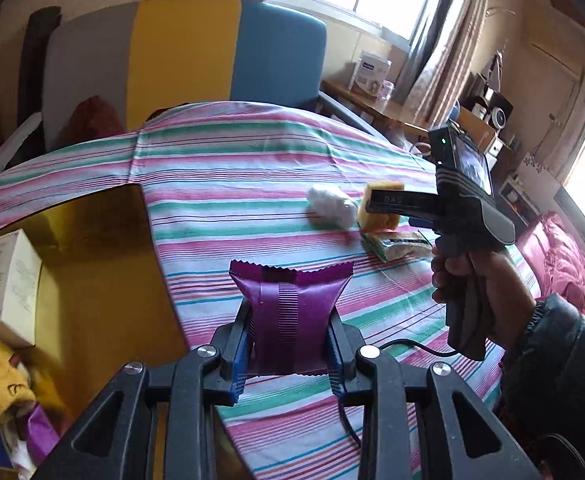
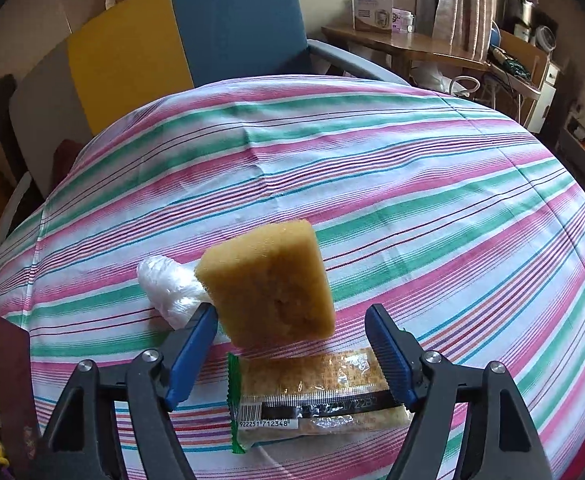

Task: Organize objects
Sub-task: 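Carry the purple packet to the tray with the left tool while the right tool grasps the yellow sponge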

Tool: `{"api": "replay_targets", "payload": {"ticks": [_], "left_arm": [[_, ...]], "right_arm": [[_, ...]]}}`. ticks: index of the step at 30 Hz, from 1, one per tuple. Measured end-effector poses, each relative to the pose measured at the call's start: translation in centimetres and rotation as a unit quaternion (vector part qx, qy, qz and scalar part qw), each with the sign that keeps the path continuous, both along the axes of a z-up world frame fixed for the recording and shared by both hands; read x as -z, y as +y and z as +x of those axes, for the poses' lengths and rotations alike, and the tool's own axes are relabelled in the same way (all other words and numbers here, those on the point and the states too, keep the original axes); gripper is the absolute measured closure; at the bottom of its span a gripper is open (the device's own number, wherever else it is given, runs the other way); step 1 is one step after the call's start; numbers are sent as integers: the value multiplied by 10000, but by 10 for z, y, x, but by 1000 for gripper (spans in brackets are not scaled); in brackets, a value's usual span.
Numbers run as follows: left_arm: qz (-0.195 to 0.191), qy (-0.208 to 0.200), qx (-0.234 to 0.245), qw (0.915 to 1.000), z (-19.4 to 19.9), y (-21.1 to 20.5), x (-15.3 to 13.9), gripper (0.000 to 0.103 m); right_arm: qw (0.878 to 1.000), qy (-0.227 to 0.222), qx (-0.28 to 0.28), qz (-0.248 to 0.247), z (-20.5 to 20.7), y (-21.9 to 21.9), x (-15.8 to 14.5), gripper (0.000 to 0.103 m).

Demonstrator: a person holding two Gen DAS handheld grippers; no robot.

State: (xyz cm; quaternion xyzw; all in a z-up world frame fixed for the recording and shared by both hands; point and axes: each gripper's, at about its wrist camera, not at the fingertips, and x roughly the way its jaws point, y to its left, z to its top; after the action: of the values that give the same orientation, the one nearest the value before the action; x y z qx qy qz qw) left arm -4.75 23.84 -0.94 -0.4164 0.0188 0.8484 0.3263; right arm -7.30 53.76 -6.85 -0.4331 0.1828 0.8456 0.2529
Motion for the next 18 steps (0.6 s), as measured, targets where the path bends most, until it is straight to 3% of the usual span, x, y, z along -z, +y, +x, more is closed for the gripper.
{"api": "replay_targets", "payload": {"ticks": [11, 18], "left_arm": [[67, 65, -398, 9992, 4, -43, -11, 72], [23, 35, -593, 9982, 4, -63, -12, 72]], "right_arm": [[9998, 109, -164, 19, -17, 17, 3, 21], [9991, 68, -411, 78, -31, 23, 11, 29]]}}
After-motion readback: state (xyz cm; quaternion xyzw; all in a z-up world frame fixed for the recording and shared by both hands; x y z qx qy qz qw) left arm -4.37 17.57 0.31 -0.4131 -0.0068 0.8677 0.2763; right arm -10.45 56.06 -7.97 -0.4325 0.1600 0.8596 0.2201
